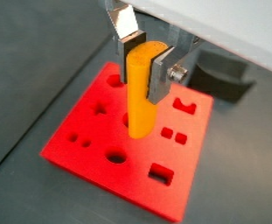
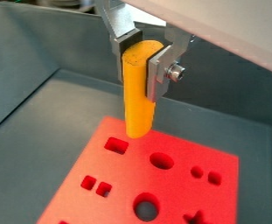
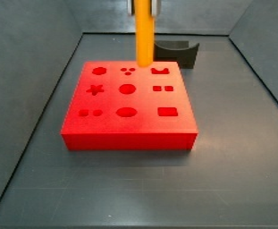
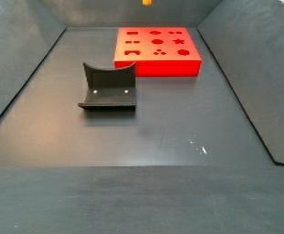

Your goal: Insert the oval object.

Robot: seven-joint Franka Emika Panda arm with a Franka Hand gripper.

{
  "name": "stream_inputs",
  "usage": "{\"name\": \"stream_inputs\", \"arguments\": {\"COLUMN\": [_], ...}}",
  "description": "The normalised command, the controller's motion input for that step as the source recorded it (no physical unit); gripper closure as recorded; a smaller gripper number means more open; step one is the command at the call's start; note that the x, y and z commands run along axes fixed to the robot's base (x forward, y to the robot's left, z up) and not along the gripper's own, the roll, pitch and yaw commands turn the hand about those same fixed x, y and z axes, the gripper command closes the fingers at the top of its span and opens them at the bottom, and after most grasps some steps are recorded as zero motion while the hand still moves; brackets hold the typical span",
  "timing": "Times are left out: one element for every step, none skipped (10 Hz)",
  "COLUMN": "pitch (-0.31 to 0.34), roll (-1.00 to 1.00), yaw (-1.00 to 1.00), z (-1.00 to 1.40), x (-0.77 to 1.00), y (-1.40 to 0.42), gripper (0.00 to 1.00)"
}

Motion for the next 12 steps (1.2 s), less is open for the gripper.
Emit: {"name": "stream_inputs", "arguments": {"pitch": [-0.199, -0.211, -0.116, -0.046, -0.009, 0.0, 0.0, 0.029, 0.05, 0.059, 0.011, 0.131], "roll": [-0.04, -0.03, 0.02, 0.13, 0.24, 0.29, 0.31, 0.34, 0.37, 0.36, 0.23, 0.15], "yaw": [-1.0, -0.98, -1.0, -1.0, -0.96, -0.91, -0.9, -0.85, -0.8, -0.78, -0.81, -0.86], "z": [-0.37, -0.39, -0.25, -0.25, -0.16, -0.18, -0.21, -0.25, -0.17, -0.17, -0.27, -0.31], "x": [0.0, 0.0, 0.0, 0.0, 0.0, -0.02, -0.05, -0.12, -0.16, -0.12, 0.0, -0.12], "y": [0.0, 0.0, 0.0, 0.0, 0.0, -0.01, -0.02, -0.04, -0.04, -0.09, -0.24, -0.05], "gripper": [1.0, 1.0, 1.0, 1.0, 1.0, 1.0, 1.0, 1.0, 1.0, 1.0, 1.0, 1.0]}}
